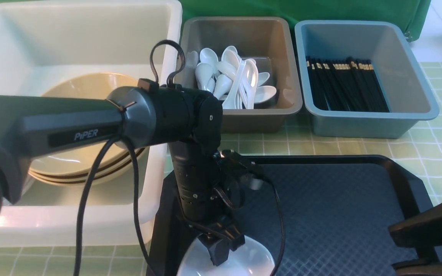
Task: On green table put chopsticks spoon bowls plates into blue grey white boxes.
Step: 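Grasp the small white bowl on the black tray by its rim with the left gripper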
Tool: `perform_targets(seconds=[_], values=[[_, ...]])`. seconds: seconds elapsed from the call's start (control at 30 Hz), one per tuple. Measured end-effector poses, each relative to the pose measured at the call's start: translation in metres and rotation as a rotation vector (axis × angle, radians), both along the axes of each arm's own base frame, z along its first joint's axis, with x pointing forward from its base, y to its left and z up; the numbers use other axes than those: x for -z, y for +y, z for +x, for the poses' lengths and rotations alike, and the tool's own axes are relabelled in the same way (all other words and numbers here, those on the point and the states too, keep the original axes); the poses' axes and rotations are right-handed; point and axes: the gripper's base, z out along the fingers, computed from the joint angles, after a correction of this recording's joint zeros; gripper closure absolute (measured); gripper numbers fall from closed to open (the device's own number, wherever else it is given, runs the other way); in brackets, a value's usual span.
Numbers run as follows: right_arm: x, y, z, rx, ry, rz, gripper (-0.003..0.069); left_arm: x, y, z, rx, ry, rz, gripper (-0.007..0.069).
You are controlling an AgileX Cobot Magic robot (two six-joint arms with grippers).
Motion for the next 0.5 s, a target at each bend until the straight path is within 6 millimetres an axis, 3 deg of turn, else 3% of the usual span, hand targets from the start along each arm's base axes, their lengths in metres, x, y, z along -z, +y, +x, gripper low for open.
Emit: perform_targets(seconds=[0.1, 0.3, 0.4, 0.5], values=[[0.0, 0.0, 0.0, 0.0, 0.0, 0.0, 0.0423, 0.0, -0.002, -0.004, 0.005, 0.045, -0.016, 0.0557], [0.0, 0.0, 0.0, 0.0, 0.0, 0.0, 0.0423, -0.013, -0.006, 0.004, 0.007, 0.037, -0.04, 0.0577], [0.0, 0.0, 0.0, 0.0, 0.0, 0.0, 0.0423, -0.037, -0.002, 0.022, -0.031, -0.045, -0.094, 0.0612], [0.0, 0.0, 0.0, -0.003, 0.003, -0.002, 0.0423, -0.082, 0.014, 0.044, -0.121, -0.159, -0.198, 0.0609]])
